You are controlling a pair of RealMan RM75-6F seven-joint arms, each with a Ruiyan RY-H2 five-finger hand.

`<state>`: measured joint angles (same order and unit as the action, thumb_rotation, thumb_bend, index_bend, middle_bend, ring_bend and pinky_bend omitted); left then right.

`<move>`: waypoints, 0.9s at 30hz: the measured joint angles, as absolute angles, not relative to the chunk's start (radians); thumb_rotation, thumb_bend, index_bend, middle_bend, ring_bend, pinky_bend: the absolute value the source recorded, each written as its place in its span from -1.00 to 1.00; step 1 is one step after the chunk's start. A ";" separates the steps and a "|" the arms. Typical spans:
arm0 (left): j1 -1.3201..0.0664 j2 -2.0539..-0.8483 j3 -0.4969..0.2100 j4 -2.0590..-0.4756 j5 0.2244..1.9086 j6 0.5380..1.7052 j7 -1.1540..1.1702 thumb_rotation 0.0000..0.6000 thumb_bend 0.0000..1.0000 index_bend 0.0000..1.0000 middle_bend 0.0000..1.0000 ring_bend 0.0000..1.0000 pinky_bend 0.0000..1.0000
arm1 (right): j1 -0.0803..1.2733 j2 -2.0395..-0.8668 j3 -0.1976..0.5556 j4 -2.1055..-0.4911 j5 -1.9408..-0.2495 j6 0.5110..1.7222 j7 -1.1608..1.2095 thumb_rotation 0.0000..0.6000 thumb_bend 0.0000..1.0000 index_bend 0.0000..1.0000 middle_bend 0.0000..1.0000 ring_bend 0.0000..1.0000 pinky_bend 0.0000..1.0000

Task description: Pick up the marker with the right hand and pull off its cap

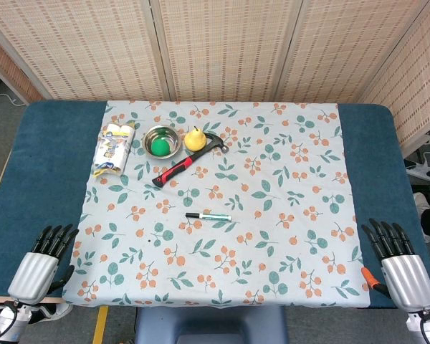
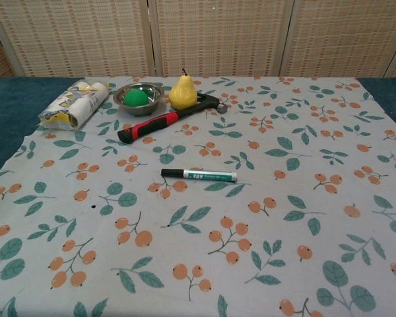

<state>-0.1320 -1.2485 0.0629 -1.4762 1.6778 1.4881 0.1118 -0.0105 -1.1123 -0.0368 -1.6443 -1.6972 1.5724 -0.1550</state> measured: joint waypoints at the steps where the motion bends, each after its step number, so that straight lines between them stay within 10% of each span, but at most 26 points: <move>1: -0.131 -1.248 0.063 -1.478 1.678 1.489 0.113 1.00 -0.20 -1.00 -1.00 -1.00 -0.93 | -0.011 -1.113 -0.036 -1.643 -1.696 1.573 -0.157 1.00 -0.69 -1.00 -1.00 -1.00 -1.00; 12: -0.139 -1.247 0.065 -1.488 1.672 1.465 0.119 1.00 -0.19 -1.00 -1.00 -1.00 -0.92 | 0.053 -1.201 0.006 -1.641 -1.671 1.491 -0.204 1.00 -0.69 -0.87 -0.77 -1.00 -1.00; 27: -0.143 -1.233 0.055 -1.500 1.645 1.448 0.074 1.00 -0.19 -1.00 -1.00 -1.00 -0.90 | 0.465 -1.509 0.197 -1.666 -1.393 1.012 -0.503 1.00 -0.58 -0.31 -0.40 -1.00 -1.00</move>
